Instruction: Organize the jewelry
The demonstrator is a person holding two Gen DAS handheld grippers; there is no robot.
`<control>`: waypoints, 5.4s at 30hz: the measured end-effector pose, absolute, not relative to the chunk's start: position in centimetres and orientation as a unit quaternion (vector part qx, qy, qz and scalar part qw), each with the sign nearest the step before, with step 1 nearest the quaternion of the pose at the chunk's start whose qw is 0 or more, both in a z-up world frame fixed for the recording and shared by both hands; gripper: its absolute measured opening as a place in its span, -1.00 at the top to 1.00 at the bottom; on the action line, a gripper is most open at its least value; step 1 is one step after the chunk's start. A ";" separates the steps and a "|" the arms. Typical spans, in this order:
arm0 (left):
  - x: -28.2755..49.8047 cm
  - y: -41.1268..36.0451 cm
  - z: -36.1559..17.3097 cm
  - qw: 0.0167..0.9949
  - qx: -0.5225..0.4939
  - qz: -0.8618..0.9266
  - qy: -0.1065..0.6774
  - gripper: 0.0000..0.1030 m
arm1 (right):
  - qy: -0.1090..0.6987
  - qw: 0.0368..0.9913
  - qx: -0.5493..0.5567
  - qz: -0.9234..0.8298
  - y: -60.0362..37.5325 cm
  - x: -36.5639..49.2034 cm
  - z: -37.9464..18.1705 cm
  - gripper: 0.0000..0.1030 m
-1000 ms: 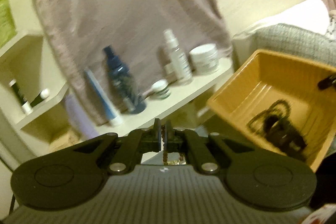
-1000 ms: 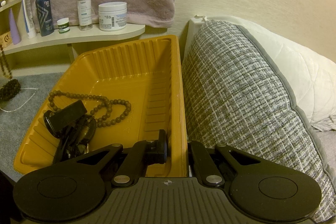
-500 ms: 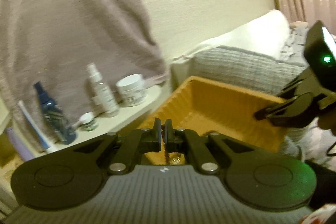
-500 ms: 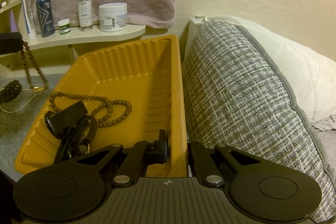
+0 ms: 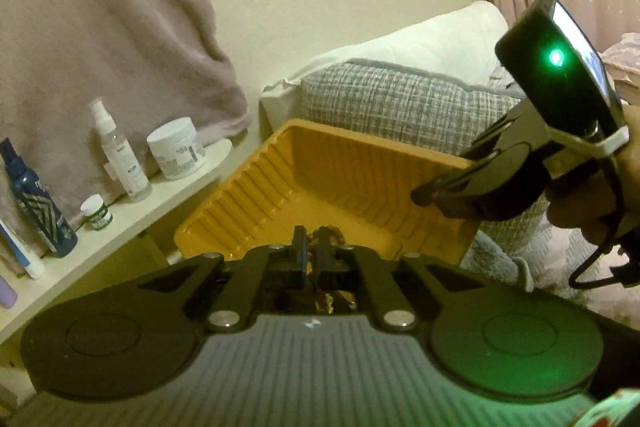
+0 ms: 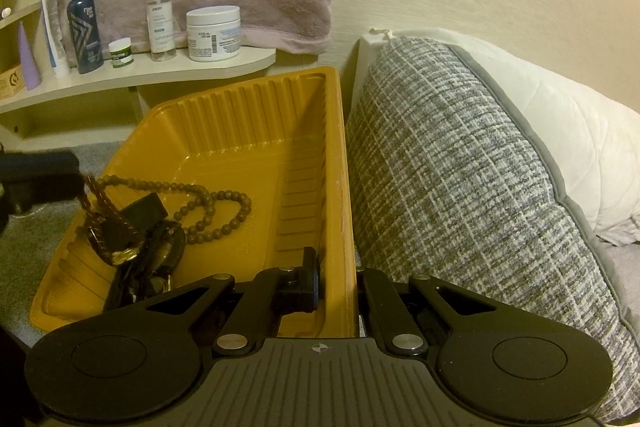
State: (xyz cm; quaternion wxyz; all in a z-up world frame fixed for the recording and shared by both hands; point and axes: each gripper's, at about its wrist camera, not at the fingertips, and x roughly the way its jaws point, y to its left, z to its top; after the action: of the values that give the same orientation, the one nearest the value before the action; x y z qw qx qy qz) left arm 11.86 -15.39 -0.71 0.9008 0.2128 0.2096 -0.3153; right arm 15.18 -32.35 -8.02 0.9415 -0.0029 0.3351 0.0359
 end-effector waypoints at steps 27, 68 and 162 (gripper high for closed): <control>14.7 -0.8 -6.0 0.929 0.182 -0.087 0.310 0.23 | 0.335 0.941 -0.001 0.035 -32.4 15.2 -8.1 0.93; 15.5 3.9 -7.4 0.938 0.137 -0.029 0.317 0.83 | 0.338 0.940 -0.007 0.036 -32.5 15.4 -8.3 0.93; 23.9 7.0 -8.8 0.928 0.141 -0.004 0.344 0.68 | 0.353 0.935 -0.011 0.038 -32.8 15.9 -8.7 0.90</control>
State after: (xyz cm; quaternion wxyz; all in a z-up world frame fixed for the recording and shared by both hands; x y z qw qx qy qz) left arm 23.87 7.03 -8.75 0.9283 0.1414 0.3438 -0.0039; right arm 15.92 -32.77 -8.67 0.9349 -0.0109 0.3526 0.0378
